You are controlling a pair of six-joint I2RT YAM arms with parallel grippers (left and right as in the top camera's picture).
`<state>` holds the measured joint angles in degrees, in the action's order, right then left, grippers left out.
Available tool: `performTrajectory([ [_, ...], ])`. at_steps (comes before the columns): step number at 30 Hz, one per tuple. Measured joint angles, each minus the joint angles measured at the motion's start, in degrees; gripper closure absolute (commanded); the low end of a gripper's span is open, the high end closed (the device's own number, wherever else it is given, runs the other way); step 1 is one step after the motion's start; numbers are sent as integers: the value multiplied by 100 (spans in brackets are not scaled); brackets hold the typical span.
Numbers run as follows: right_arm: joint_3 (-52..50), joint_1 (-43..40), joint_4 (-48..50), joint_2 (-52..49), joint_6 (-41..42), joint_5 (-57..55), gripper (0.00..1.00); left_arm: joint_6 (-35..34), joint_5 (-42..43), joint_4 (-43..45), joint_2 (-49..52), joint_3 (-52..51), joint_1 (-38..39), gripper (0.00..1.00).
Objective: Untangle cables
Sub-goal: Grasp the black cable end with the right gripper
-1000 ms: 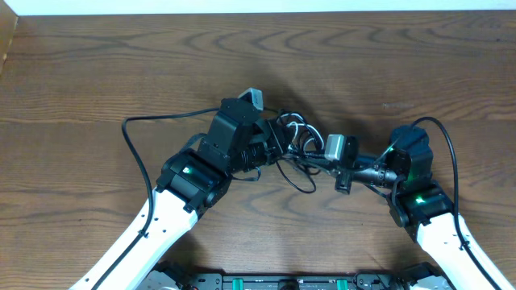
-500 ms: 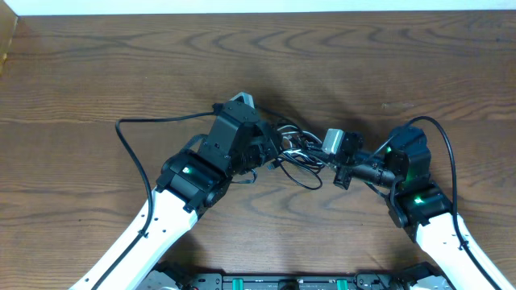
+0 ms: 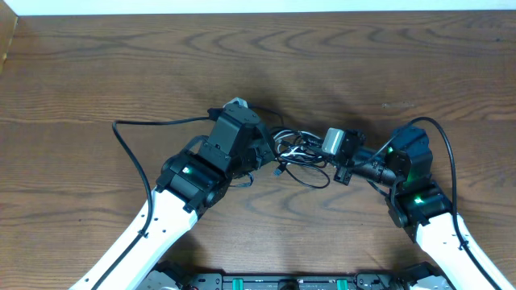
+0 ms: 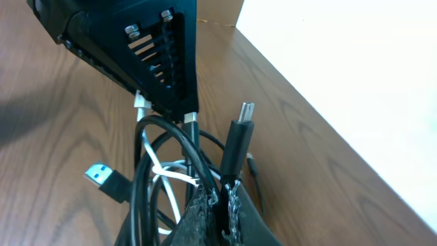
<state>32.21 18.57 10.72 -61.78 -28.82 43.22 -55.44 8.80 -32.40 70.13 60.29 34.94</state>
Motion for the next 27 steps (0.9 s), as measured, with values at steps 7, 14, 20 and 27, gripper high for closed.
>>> performTrajectory([
  [7, 0, -2, 20, 0, -647, -192, 87, 2, 4, -44, 0, 0, 0, 92],
  [14, 0, -2, -234, 0, -938, -321, 85, 2, 2, -83, 0, 0, 0, 92],
  [20, 0, -2, -417, 0, -1021, -299, 76, 2, 2, -81, 0, 0, 0, 93],
  [27, 0, -2, -1073, -2, -1071, 205, 62, 2, 2, -20, 0, 0, 0, 93],
])
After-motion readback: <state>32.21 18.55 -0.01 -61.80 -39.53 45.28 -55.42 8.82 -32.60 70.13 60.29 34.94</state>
